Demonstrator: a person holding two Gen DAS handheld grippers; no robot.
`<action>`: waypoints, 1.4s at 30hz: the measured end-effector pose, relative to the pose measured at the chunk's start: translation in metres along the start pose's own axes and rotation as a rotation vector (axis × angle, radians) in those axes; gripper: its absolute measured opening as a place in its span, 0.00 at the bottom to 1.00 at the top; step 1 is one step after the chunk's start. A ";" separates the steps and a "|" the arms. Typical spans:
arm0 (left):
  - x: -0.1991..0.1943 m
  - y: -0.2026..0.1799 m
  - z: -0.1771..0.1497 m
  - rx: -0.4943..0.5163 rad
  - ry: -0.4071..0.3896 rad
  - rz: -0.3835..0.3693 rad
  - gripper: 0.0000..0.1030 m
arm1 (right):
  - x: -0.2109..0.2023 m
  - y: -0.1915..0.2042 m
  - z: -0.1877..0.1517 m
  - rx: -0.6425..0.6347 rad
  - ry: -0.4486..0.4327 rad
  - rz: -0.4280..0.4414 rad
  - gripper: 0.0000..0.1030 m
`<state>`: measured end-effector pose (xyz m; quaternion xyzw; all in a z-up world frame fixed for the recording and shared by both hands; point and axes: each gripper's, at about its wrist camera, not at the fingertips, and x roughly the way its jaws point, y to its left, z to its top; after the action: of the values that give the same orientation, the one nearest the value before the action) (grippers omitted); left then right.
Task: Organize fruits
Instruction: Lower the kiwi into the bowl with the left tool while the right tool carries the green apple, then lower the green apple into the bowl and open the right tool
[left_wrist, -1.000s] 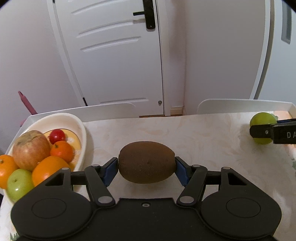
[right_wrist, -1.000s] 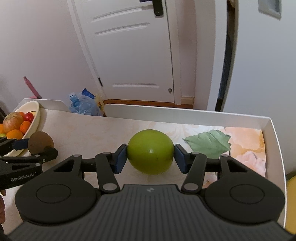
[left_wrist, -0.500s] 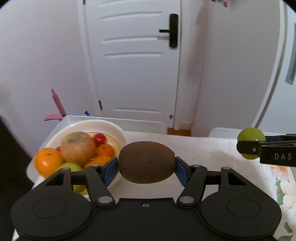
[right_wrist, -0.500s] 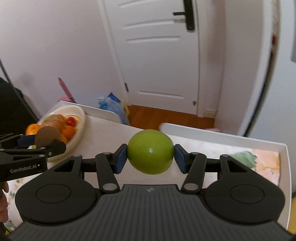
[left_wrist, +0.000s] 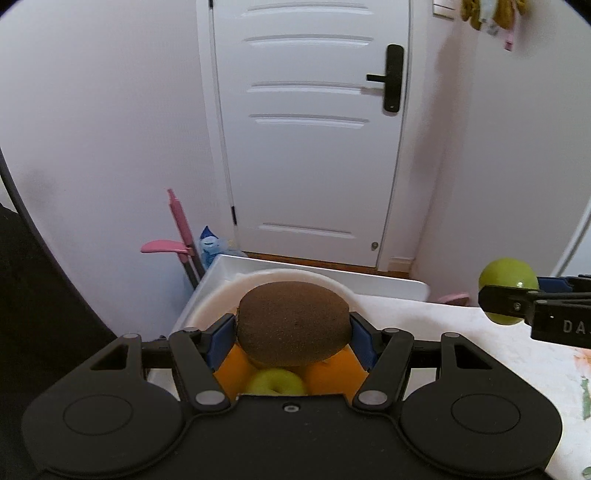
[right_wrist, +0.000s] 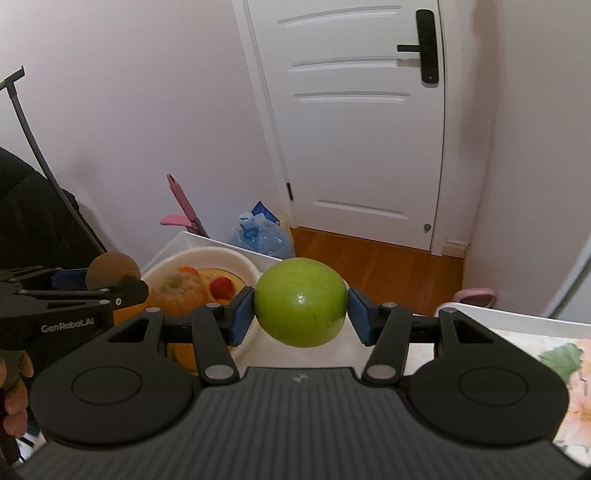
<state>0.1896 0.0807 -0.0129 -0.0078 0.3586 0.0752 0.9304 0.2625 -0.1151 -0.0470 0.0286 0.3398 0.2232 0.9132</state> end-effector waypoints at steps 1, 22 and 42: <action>0.004 0.006 0.003 0.000 0.004 0.000 0.67 | 0.003 0.007 0.002 0.002 0.000 -0.001 0.67; 0.107 0.066 0.030 0.008 0.140 -0.074 0.67 | 0.083 0.053 0.020 0.058 0.055 -0.055 0.67; 0.102 0.049 0.036 0.094 0.077 -0.115 0.92 | 0.086 0.037 0.022 0.087 0.067 -0.101 0.67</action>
<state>0.2809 0.1457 -0.0525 0.0125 0.3964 0.0041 0.9180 0.3197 -0.0424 -0.0751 0.0433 0.3806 0.1626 0.9093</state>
